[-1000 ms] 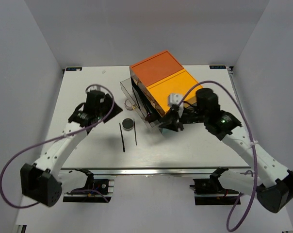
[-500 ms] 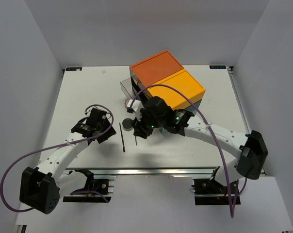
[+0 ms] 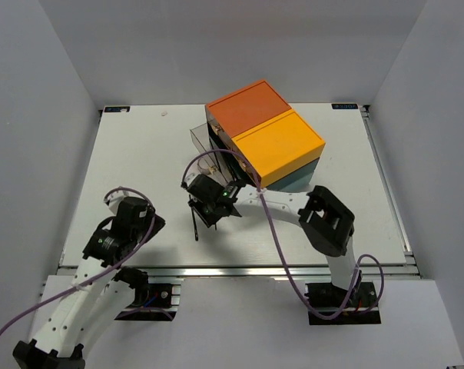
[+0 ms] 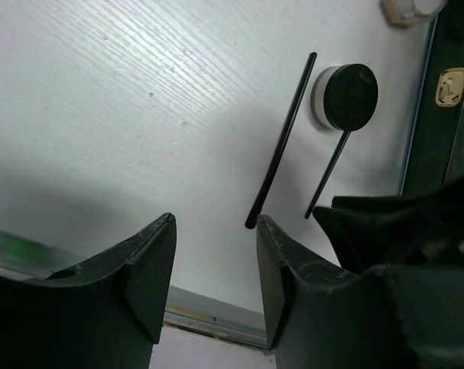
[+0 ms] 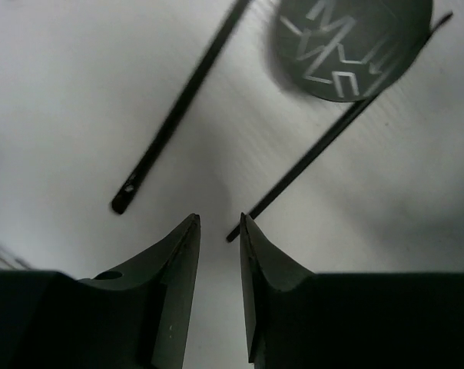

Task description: Organize the makeup

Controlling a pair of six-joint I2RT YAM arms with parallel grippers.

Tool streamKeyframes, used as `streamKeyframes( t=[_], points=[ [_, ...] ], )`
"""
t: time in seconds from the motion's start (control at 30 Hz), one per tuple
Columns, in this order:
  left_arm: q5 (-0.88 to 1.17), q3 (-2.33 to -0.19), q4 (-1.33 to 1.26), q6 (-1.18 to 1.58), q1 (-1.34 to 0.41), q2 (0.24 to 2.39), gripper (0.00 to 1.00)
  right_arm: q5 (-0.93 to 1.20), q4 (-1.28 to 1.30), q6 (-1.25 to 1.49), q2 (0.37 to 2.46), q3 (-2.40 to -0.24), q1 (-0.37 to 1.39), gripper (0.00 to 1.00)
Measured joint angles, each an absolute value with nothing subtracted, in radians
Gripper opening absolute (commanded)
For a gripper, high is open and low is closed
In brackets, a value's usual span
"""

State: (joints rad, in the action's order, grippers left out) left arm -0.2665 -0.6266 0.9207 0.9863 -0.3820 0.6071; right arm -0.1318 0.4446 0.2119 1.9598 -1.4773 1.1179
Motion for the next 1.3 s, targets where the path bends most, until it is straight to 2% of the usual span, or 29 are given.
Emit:
streamKeyframes(
  t=[0.17, 0.43, 1.3],
  points=[
    [-0.277, -0.627, 0.968, 1.012, -0.382, 0.585, 0.56, -0.19, 0.482, 0.3, 2.048, -1.512, 1.082, 0.32],
    [-0.278, -0.631, 0.968, 1.013, -0.382, 0.623, 0.56, -0.284, 0.49, 0.35, 2.07, -1.571, 1.063, 0.31],
    [-0.281, -0.657, 0.949, 1.002, -0.382, 0.667, 0.56, -0.27, 0.498, 0.437, 2.142, -1.626, 1.01, 0.3]
  ],
)
